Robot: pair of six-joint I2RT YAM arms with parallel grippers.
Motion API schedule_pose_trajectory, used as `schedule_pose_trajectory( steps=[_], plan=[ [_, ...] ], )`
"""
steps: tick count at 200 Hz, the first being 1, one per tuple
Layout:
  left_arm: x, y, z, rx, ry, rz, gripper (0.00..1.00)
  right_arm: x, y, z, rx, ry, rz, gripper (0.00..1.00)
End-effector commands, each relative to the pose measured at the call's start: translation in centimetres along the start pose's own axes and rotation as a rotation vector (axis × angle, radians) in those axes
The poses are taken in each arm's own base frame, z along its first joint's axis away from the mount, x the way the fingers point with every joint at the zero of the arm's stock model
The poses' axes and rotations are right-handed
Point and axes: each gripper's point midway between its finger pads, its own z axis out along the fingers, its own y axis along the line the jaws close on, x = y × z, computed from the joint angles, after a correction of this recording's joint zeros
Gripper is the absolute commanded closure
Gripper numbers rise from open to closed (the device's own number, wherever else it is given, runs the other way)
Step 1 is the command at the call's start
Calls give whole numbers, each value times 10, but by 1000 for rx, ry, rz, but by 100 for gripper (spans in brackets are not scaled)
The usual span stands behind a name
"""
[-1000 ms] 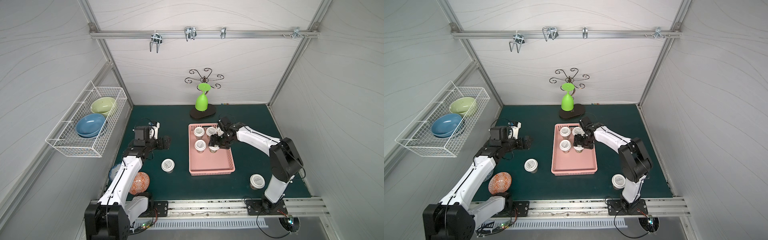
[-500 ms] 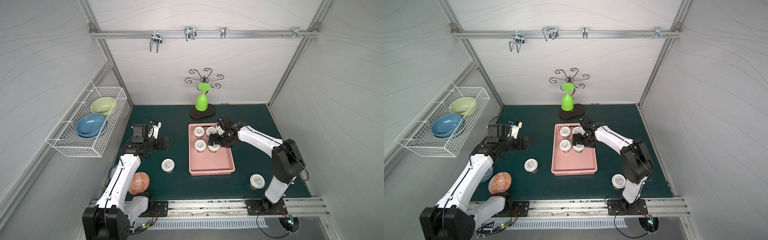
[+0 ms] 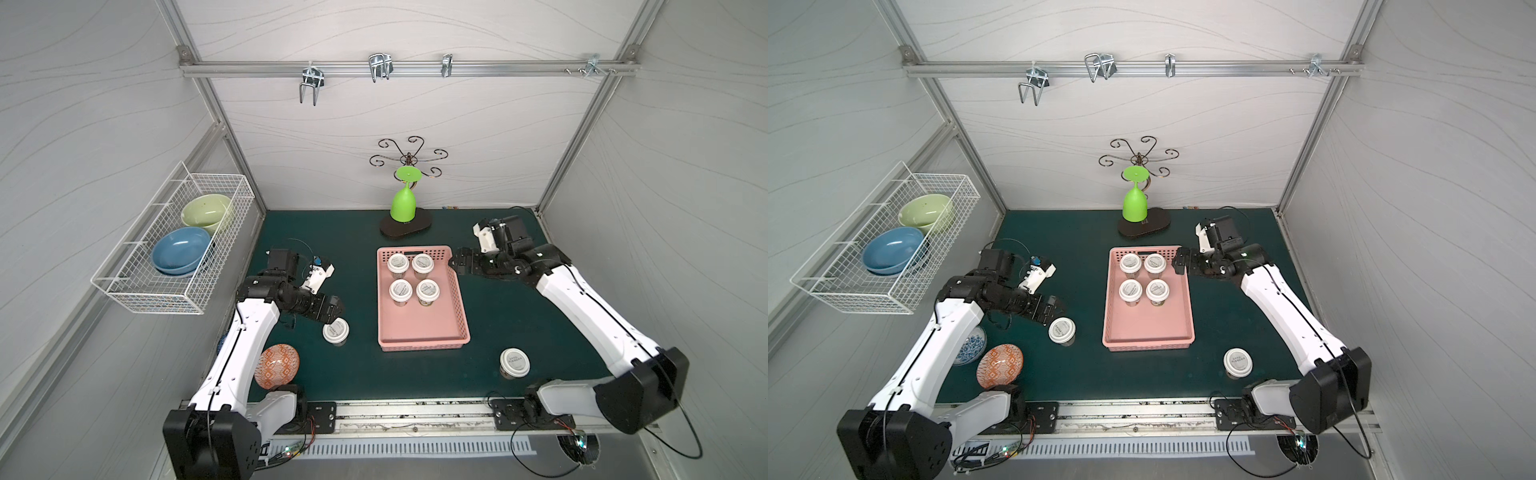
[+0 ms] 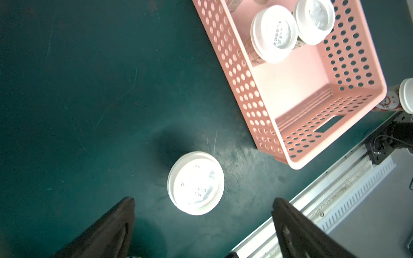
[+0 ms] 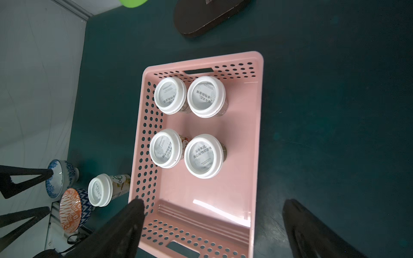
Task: Put the yogurt in the basket
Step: Pick up the yogurt from the center of the board.
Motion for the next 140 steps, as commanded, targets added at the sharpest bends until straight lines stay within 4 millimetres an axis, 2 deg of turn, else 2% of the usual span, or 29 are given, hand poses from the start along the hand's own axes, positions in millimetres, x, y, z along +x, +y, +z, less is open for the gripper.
schedule_pose_trajectory(
  steps=[1, 28, 86, 106, 140],
  plan=[
    [7, -4, -8, 9, 52, 48, 1, 7, -19, -20, 78, -29, -71, 1],
    [14, -2, -2, 15, 86, 60, 1, 13, -32, -37, 108, -88, -90, 1],
    [28, 2, 18, 70, 188, 84, 1, 33, -67, -49, 233, -164, -162, 1],
    [28, 7, 25, 78, 228, 74, 1, 37, -69, -51, 230, -212, -180, 1],
    [29, 2, 32, 146, 253, 94, 1, 41, -71, -53, 222, -269, -189, 1]
  ],
)
